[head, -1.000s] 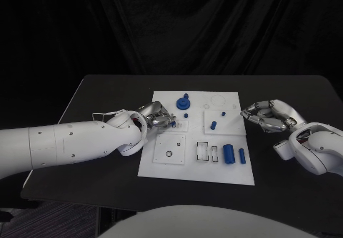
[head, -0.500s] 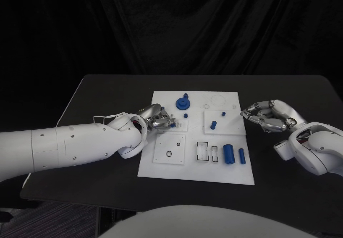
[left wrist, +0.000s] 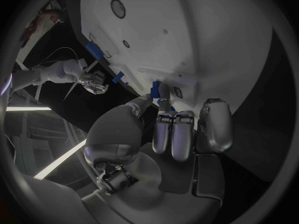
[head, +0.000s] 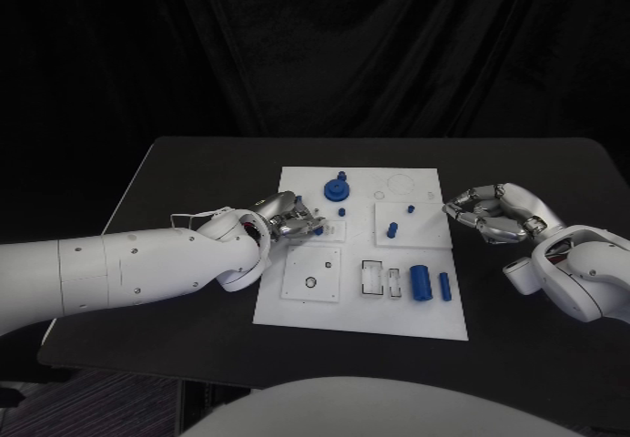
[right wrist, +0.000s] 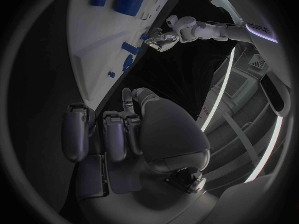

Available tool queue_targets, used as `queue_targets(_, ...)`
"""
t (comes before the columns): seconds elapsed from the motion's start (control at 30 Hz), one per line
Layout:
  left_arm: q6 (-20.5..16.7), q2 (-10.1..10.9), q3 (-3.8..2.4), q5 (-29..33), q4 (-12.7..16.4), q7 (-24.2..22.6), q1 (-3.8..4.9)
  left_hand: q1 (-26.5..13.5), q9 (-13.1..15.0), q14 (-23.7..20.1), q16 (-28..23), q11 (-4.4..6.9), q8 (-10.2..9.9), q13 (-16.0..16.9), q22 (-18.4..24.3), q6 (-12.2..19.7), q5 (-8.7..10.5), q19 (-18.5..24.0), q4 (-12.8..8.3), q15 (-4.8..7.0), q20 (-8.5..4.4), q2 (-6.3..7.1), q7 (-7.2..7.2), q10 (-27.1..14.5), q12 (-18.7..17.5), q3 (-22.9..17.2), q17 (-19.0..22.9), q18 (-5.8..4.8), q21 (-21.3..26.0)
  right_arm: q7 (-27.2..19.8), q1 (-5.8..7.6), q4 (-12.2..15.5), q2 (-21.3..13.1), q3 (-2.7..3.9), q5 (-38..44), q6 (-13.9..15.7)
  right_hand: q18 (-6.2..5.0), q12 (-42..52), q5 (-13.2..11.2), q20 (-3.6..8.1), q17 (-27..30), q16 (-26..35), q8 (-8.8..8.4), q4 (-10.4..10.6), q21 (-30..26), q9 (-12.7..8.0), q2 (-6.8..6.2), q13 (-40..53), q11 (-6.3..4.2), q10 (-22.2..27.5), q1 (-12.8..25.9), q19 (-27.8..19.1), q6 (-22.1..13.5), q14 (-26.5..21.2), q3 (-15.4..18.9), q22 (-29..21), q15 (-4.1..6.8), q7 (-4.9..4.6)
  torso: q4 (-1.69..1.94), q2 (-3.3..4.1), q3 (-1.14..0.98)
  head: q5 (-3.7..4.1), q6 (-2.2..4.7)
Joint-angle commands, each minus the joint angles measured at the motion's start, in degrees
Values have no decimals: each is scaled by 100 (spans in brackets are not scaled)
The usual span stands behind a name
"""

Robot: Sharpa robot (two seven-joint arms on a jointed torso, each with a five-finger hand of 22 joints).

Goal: Assemble the parts on the task board

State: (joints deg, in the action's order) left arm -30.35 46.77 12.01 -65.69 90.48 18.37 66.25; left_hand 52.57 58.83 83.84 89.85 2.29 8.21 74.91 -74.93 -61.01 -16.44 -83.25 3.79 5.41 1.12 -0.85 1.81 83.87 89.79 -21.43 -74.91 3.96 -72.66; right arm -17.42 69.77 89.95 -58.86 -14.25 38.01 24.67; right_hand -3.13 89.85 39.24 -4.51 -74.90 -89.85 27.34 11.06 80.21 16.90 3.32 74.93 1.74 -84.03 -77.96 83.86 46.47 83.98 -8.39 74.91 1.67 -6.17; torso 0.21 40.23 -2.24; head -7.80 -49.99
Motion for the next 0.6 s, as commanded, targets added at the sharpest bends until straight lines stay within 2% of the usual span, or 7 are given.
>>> queue_targets(0.03, 35, -8, 9, -20, -6, -118, -32, 173, -10, 616, 15, 11, 5, 1509, -455, -13, -233, -22, -17, 12, -34, -32, -8, 613, 21, 34, -1509, 43, 30, 29, -8, 6, -3, 3, 20, 55, 44, 15, 38, 14, -1510, -15, 37, 0, -17, -6, -42, 1507, 4, -597, -23, 54, -48, 602, -18, 1153, 19, 0, 1, 0, 0, 6, -1)
queue_targets(0.07, 34, -7, 9, -20, -8, -131, -33, 200, -11, 616, 15, 13, 7, 1509, -455, -14, -286, -22, -18, 14, -34, -36, -9, 613, 21, 36, -1509, 42, 34, 29, -8, 5, -2, 3, 20, 54, 44, 15, 38, 14, -1510, -15, 37, 0, -17, -6, -42, 1507, 4, -597, -23, 54, -48, 602, -18, 1153, 19, 0, 0, -1, 0, 5, -1)
queue_targets(0.17, 33, -5, 9, -20, -12, -172, -37, 550, 10, 616, 15, 34, 36, 1509, -481, -2, -1022, -36, -227, 32, -52, -27, -27, 613, 21, -123, -1509, 36, 20, 27, -8, 2, -2, 3, 20, 55, 44, 15, 38, 14, -1510, -15, 37, 0, -17, -6, -42, 1507, 4, -597, -23, 54, -48, 602, -18, 1153, 19, 0, 0, 0, 0, 4, -1)
queue_targets(0.2, 37, -4, 9, -20, -14, -198, -38, 665, 20, 616, 15, 41, 43, 1509, -486, 9, -1131, -39, -332, 40, -57, -21, -33, 613, 21, -207, -1509, 36, 16, 26, -8, 0, -3, 3, 20, 56, 44, 15, 38, 14, -1510, -15, 37, 0, -17, -6, -42, 1507, 4, -597, -23, 54, -48, 602, -18, 1153, 19, 0, 0, -1, 0, 4, -1)
queue_targets(0.27, 45, -2, 9, -20, -17, -219, -40, 692, 29, 616, 15, 39, 54, 1509, -491, 11, -1191, -41, -369, 38, -57, -7, -27, 613, 21, -248, -1509, 34, 14, 26, -8, -3, -4, 3, 20, 57, 44, 15, 38, 14, -1510, -15, 37, 0, -17, -6, -42, 1507, 4, -597, -23, 54, -48, 602, -18, 1153, 19, 0, -1, -1, 0, 6, -1)
queue_targets(0.4, 9, 5, 9, -20, -22, -269, -43, 735, 82, 616, 15, 38, 118, 1509, -508, -5, -1460, -49, -475, 36, -58, 38, -25, 613, 21, -389, -1509, 30, 7, 25, -8, -9, 0, 3, 20, 58, 42, 15, 45, 14, -1510, -15, 45, -5, -24, -6, -42, 1507, 4, -597, -21, 50, -43, 602, -26, 1151, 19, 0, -1, -1, 0, 1, -1)
queue_targets(0.6, -144, 8, 9, -20, -40, -351, -45, 743, 101, 616, 15, 39, 139, 1509, -503, -10, -1498, -45, -499, 37, -59, 45, -27, 613, 21, -424, -1509, 33, 22, 23, -8, -19, 12, 3, 20, 52, 42, 15, 45, 14, -1510, -15, 45, -5, -24, -6, -42, 1507, 4, -597, -21, 50, -43, 602, -26, 1151, 19, 0, -2, -1, 0, 4, -1)
